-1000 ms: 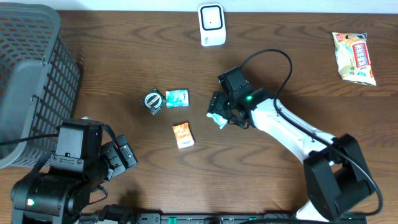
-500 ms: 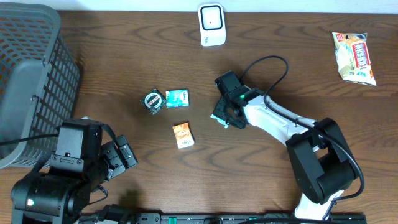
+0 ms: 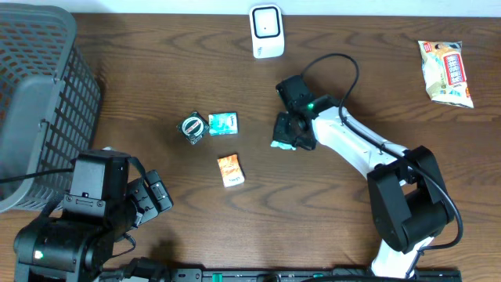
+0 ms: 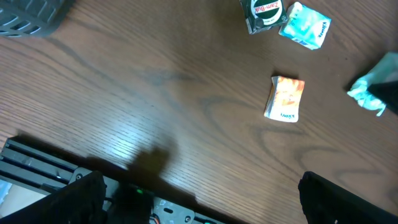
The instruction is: Scan the item barcode
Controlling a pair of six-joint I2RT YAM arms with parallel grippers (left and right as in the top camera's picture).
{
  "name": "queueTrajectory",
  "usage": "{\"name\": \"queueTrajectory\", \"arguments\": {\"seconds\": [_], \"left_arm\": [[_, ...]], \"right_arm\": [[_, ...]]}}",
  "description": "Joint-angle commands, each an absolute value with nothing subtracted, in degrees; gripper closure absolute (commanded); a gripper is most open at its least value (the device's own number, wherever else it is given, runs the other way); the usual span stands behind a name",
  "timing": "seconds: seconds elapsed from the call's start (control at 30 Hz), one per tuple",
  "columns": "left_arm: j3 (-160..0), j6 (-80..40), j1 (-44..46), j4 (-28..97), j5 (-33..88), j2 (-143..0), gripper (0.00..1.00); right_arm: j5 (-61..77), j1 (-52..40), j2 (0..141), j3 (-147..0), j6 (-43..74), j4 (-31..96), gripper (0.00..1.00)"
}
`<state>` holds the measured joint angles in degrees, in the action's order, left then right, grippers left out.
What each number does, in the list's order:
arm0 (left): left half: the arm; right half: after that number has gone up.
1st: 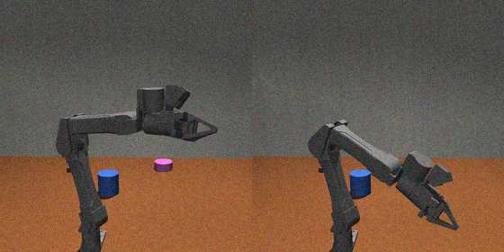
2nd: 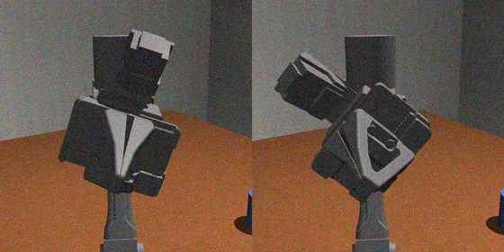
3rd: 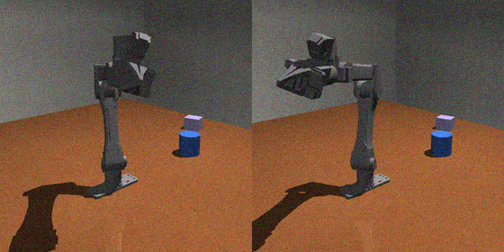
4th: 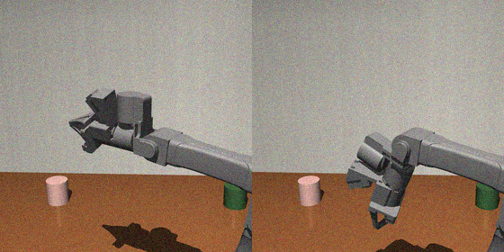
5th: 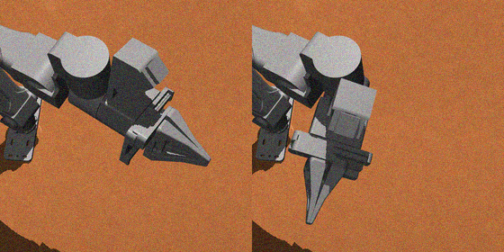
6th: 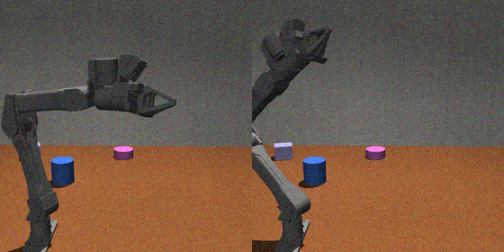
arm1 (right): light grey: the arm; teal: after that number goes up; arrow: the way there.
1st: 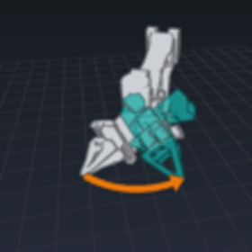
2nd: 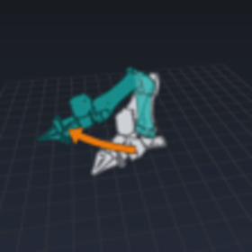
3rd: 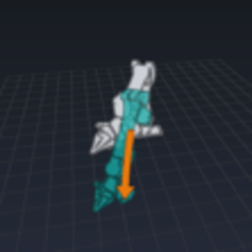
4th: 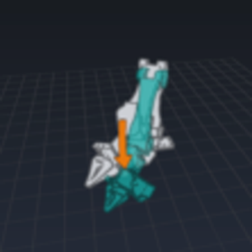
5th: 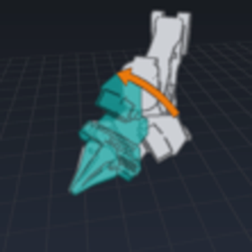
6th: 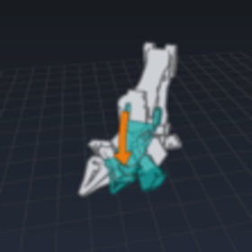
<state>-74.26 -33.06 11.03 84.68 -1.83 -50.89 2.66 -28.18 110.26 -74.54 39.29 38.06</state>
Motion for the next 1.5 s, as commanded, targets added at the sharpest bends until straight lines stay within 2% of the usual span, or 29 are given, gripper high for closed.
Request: {"name": "queueTrajectory", "arguments": {"seconds": [0.0,0.17,0.6,0.83,1.03,1.2,1.47], "left_arm": [[-74.22,-33.3,11.07,84.82,-2.15,-50.85,0.03],[-74.22,-33.3,11.07,84.82,-2.15,-50.85,0.02],[-74.22,-33.32,11.07,84.82,-2.15,-50.85,0.02],[-74.22,-33.32,11.07,84.82,-2.15,-50.85,0.03],[-74.22,-33.32,11.07,84.82,-2.17,-50.85,0.02],[-74.22,-33.3,11.07,84.82,-2.15,-50.85,0.02],[-74.22,-33.32,11.07,84.82,-2.15,-50.85,0.02]], "right_arm": [[2.94,-28.21,110.89,-76.12,33.43,38.5,0.99],[9.17,-28.14,110.89,-76.58,22.06,36.47,0.99],[15.57,-26.24,110.93,-93.27,6.96,33.65,0.99],[17.85,-23.0,114.56,-99.46,7.81,25.67,0.99],[29.08,-18.37,125.97,-110.83,9.39,23.4,0.99],[29.56,-15.92,134.21,-120.25,13.63,22.9,0.99],[30.39,-14.98,139.02,-121.97,17.12,21.23,0.99]]}}
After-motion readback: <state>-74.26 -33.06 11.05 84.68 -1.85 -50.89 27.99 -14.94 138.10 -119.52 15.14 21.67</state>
